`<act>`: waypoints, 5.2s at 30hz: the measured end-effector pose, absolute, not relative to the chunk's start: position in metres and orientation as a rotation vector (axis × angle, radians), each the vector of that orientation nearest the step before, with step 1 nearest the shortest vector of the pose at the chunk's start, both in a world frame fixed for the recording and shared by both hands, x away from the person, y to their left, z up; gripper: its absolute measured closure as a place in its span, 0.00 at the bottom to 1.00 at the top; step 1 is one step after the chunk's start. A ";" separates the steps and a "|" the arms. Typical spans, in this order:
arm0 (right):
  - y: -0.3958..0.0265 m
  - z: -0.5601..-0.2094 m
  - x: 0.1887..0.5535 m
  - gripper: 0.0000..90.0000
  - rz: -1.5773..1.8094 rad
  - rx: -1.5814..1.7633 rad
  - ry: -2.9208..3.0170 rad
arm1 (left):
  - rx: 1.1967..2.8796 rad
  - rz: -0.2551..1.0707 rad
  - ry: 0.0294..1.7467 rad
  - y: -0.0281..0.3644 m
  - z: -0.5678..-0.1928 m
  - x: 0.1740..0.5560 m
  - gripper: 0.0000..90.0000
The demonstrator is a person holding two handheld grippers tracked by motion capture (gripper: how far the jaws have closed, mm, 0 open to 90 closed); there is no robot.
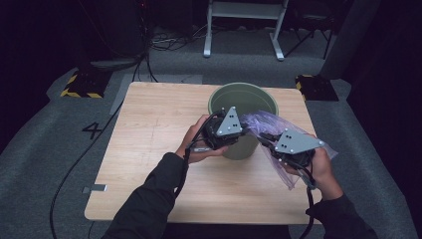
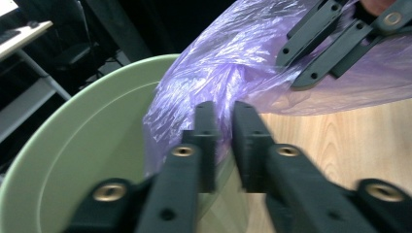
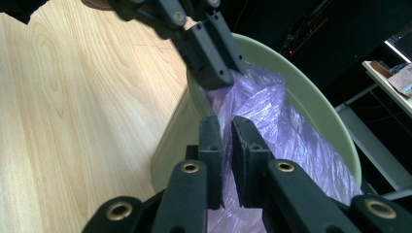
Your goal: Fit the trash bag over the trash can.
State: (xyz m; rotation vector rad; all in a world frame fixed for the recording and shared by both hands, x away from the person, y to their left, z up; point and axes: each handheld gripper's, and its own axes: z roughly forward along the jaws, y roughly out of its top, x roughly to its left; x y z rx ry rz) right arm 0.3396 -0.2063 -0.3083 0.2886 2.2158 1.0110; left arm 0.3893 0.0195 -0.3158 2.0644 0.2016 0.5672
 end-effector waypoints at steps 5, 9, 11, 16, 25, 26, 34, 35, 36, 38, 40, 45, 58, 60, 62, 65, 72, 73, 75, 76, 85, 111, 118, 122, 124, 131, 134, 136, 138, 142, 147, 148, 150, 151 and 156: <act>-0.210 -0.309 0.339 0.66 1.038 0.301 2.218 | 2.068 0.598 0.217 0.022 -0.318 0.392 1.00; -0.221 -0.306 0.335 0.46 1.085 0.333 2.214 | 2.058 0.601 0.249 0.031 -0.319 0.396 1.00; -0.228 -0.305 0.330 0.43 1.092 0.338 2.190 | 2.054 0.612 0.262 0.037 -0.319 0.398 1.00; -0.249 -0.306 0.313 0.34 1.110 0.371 2.094 | 2.034 0.613 0.309 0.050 -0.323 0.403 1.00; -0.280 -0.307 0.295 0.30 1.163 0.424 1.994 | 1.995 0.614 0.353 0.070 -0.324 0.409 1.00; -0.286 -0.307 0.296 0.29 1.149 0.446 1.990 | 1.990 0.606 0.362 0.074 -0.325 0.411 0.99; -0.307 -0.323 0.315 0.43 1.158 0.556 2.010 | 1.973 0.594 0.379 0.083 -0.327 0.412 0.99; -0.307 -0.323 0.315 0.43 1.158 0.556 2.010 | 1.971 0.591 0.384 0.084 -0.327 0.412 0.99; -0.308 -0.328 0.319 0.56 1.187 0.543 2.039 | 1.968 0.583 0.386 0.085 -0.328 0.413 0.97; -0.308 -0.330 0.321 0.65 1.193 0.529 2.053 | 1.967 0.581 0.390 0.086 -0.328 0.413 0.93; -0.307 -0.334 0.323 0.82 1.219 0.507 2.056 | 1.958 0.569 0.390 0.088 -0.329 0.413 0.89; -0.302 -0.337 0.325 1.00 1.300 0.460 2.065 | 1.931 0.518 0.389 0.094 -0.325 0.407 0.61; -0.291 -0.331 0.323 1.00 1.332 0.458 2.048 | 1.902 0.436 0.304 0.077 -0.315 0.355 0.18; -0.290 -0.330 0.323 1.00 1.330 0.460 2.047 | 1.926 0.427 0.283 0.066 -0.316 0.348 0.18; -0.287 -0.330 0.323 1.00 1.329 0.456 2.049 | 1.960 0.410 0.254 0.048 -0.320 0.340 0.18; -0.286 -0.329 0.323 1.00 1.329 0.451 2.049 | 1.986 0.407 0.233 0.035 -0.323 0.336 0.18; -0.285 -0.328 0.322 1.00 1.328 0.456 2.047 | 2.042 0.485 0.280 0.019 -0.331 0.345 0.39; -0.285 -0.328 0.323 1.00 1.325 0.457 2.045 | 2.038 0.478 0.286 0.022 -0.331 0.348 0.44; -0.287 -0.329 0.323 1.00 1.322 0.469 2.043 | 2.024 0.480 0.313 0.029 -0.330 0.352 0.56; -0.288 -0.328 0.324 1.00 1.316 0.477 2.040 | 2.023 0.471 0.304 0.033 -0.330 0.354 0.63; -0.291 -0.329 0.334 1.00 1.289 0.539 2.047 | 1.984 0.529 0.275 0.066 -0.324 0.358 0.96; -0.284 -0.331 0.332 0.99 1.323 0.522 2.075 | 1.990 0.521 0.287 0.033 -0.341 0.352 0.49; -0.288 -0.332 0.329 1.00 1.331 0.520 2.075 | 1.989 0.589 0.346 0.058 -0.342 0.364 0.89; -0.288 -0.332 0.329 1.00 1.325 0.529 2.072 | 1.971 0.615 0.399 0.074 -0.339 0.370 0.98; -0.287 -0.333 0.330 1.00 1.311 0.536 2.076 | 1.958 0.632 0.438 0.083 -0.338 0.373 0.97; -0.289 -0.334 0.331 1.00 1.289 0.549 2.073 | 1.914 0.693 0.519 0.112 -0.332 0.379 0.96; -0.293 -0.335 0.331 1.00 1.296 0.564 2.070 | 1.904 0.715 0.549 0.124 -0.331 0.384 0.96; -0.294 -0.336 0.331 1.00 1.292 0.573 2.067 | 1.887 0.722 0.581 0.131 -0.332 0.386 0.95; -0.295 -0.336 0.332 1.00 1.291 0.577 2.069 | 1.874 0.732 0.603 0.137 -0.332 0.388 0.93; -0.297 -0.337 0.333 1.00 1.292 0.588 2.066 | 1.859 0.727 0.654 0.148 -0.336 0.393 0.90; -0.295 -0.334 0.333 1.00 1.299 0.595 2.066 | 1.855 0.611 0.616 0.144 -0.340 0.384 0.54; -0.292 -0.333 0.333 1.00 1.292 0.589 2.067 | 1.855 0.593 0.580 0.137 -0.340 0.371 0.39; -0.291 -0.332 0.332 1.00 1.289 0.591 2.069 | 1.864 0.582 0.548 0.132 -0.341 0.362 0.34; -0.289 -0.332 0.332 1.00 1.286 0.589 2.070 | 1.866 0.577 0.529 0.130 -0.342 0.357 0.29; -0.286 -0.331 0.332 1.00 1.268 0.595 2.073 | 1.869 0.551 0.453 0.125 -0.346 0.327 0.25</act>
